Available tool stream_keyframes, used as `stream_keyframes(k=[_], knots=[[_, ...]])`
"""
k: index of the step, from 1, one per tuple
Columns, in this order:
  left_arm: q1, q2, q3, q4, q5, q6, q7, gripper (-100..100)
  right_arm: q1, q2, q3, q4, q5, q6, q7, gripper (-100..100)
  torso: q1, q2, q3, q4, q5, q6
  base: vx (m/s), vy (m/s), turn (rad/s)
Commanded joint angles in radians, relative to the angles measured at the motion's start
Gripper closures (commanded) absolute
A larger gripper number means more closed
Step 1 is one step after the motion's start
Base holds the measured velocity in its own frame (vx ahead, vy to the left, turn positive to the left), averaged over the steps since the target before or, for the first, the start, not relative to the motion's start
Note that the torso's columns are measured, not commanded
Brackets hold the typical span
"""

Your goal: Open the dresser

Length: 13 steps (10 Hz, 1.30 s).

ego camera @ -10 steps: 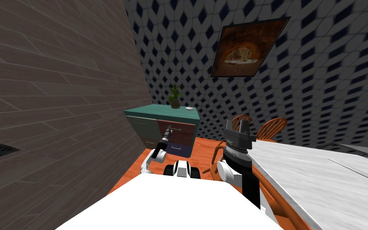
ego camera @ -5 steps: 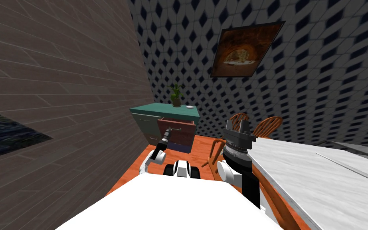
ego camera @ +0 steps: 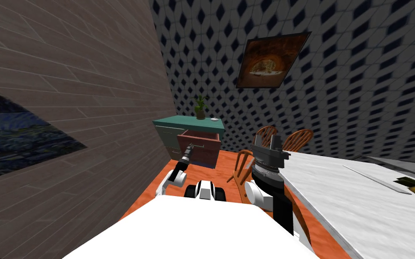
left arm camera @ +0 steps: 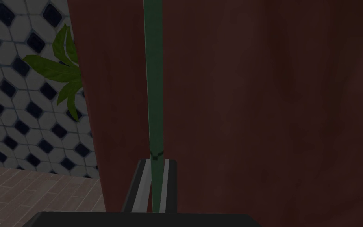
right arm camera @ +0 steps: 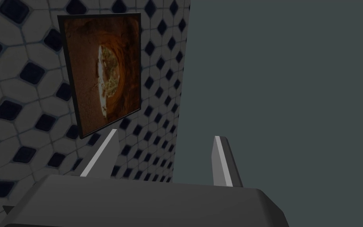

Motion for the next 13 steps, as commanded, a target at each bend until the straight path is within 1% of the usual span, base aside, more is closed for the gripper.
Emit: stream_keyframes(k=[1, 2, 10, 11, 12, 13], knots=[[0.007, 0.003, -0.003, -0.009, 0.0, 0.003, 0.001, 100, 0.0, 0.0, 0.0, 0.0, 0.0, 0.0, 0.0, 0, -0.001, -0.001, -0.001, 0.002, -0.001, 0.0, -0.089, 0.007, 0.0], [0.013, 0.008, -0.004, -0.05, 0.002, 0.048, 0.006, -100, 0.0, 0.0, 0.0, 0.0, 0.0, 0.0, 0.0, 0, -0.001, -0.008, -0.005, 0.001, -0.001, 0.001, -0.02, 0.001, -0.003], [0.019, 0.026, 0.0, -0.225, 0.007, 0.214, 0.021, -100, 0.0, 0.0, 0.0, 0.0, 0.0, 0.0, 0.0, 0, 0.0, -0.007, -0.004, -0.004, 0.001, 0.001, 0.004, -0.002, -0.002], [0.02, 0.026, -0.001, -0.207, 0.007, 0.203, 0.02, -100, 0.0, 0.0, 0.0, 0.0, 0.0, 0.0, 0.0, 0, 0.0, -0.006, -0.004, -0.001, 0.0, 0.001, 0.0, 0.0, 0.0], [0.021, 0.026, -0.002, -0.209, 0.008, 0.209, 0.021, 0, 0.0, 0.0, 0.0, 0.0, 0.0, 0.0, 0.0, 0, 0.0, -0.006, -0.003, -0.002, 0.0, 0.001, 0.0, 0.0, 0.0], [0.022, 0.027, -0.002, -0.208, 0.008, 0.209, 0.02, 0, 0.0, 0.0, 0.0, 0.0, 0.0, 0.0, 0.0, 0, 0.0, -0.008, -0.004, -0.003, 0.001, 0.002, 0.0, 0.0, 0.0]])
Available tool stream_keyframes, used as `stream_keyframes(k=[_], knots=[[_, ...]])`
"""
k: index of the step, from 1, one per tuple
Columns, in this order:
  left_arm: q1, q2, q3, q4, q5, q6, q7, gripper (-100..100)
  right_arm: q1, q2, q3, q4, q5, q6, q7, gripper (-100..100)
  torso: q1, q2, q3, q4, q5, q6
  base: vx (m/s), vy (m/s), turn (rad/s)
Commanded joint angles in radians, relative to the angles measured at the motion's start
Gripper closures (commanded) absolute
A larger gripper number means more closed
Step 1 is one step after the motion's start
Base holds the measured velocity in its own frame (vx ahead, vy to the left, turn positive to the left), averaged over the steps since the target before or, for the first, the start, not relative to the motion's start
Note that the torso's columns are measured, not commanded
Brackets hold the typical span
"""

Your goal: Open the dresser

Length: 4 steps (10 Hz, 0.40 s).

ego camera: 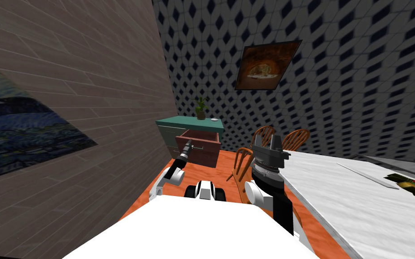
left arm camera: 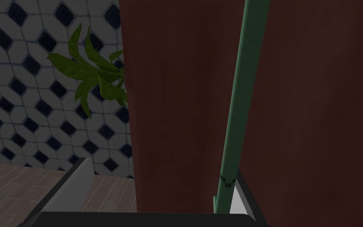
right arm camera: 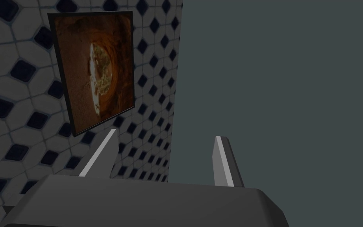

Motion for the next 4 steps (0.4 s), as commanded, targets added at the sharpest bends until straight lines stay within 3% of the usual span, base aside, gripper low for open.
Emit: stream_keyframes(k=[1, 4], knots=[[0.001, 0.0, 0.0, 0.001, 0.0, 0.001, 0.0, 0, 0.0, 0.0, 0.0, 0.0, 0.0, 0.0, 0.0, 0, 0.0, 0.0, 0.0, 0.0, 0.0, 0.0, 0.0, 0.0, 0.0], [0.001, 0.0, 0.0, 0.001, 0.0, 0.001, 0.0, 0, 0.0, 0.0, 0.0, 0.0, 0.0, 0.0, 0.0, 0, 0.0, 0.0, 0.0, -0.001, 0.0, 0.0, 0.0, 0.0, 0.0]])
